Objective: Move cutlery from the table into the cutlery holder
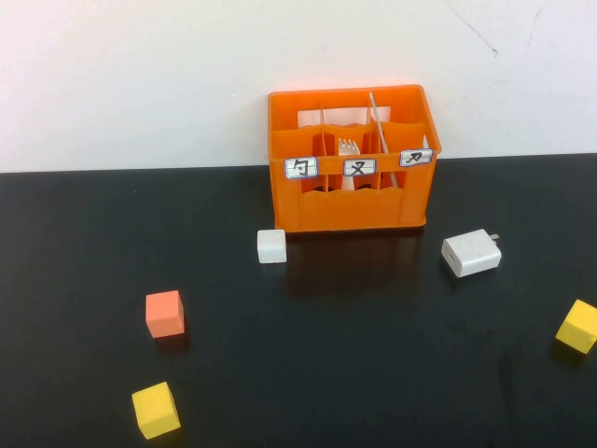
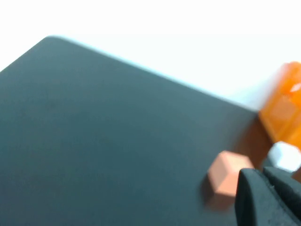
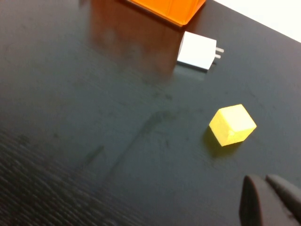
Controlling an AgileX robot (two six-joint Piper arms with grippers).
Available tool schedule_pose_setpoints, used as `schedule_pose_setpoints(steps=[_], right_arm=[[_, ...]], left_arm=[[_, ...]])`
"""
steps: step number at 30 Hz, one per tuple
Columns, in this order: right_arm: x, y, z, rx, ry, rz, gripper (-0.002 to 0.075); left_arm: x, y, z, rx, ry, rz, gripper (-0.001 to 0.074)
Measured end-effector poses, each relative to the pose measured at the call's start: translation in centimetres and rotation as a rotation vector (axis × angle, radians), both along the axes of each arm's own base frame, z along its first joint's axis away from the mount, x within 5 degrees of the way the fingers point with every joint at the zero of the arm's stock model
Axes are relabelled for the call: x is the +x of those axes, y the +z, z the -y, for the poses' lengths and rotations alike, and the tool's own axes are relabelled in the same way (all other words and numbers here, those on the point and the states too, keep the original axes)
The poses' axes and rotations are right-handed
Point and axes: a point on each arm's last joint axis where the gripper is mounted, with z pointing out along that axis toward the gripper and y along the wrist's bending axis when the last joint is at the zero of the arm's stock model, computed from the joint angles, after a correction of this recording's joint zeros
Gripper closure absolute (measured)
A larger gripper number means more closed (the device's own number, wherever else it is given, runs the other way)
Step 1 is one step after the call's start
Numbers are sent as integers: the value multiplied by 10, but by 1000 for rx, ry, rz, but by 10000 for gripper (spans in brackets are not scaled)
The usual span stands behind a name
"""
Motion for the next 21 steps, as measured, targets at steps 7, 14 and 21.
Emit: schedule_pose_setpoints(steps=[7, 14, 21], right_arm=[[0, 0, 0, 1, 0, 1, 728], [0, 0, 0, 3, 1, 0, 728], [0, 0, 0, 3, 1, 0, 728]], left_arm=[[-1, -14, 0, 12, 13, -95, 736], [-2, -18, 3, 109, -64, -135, 736], [-2, -18, 4, 130, -80, -136, 736]])
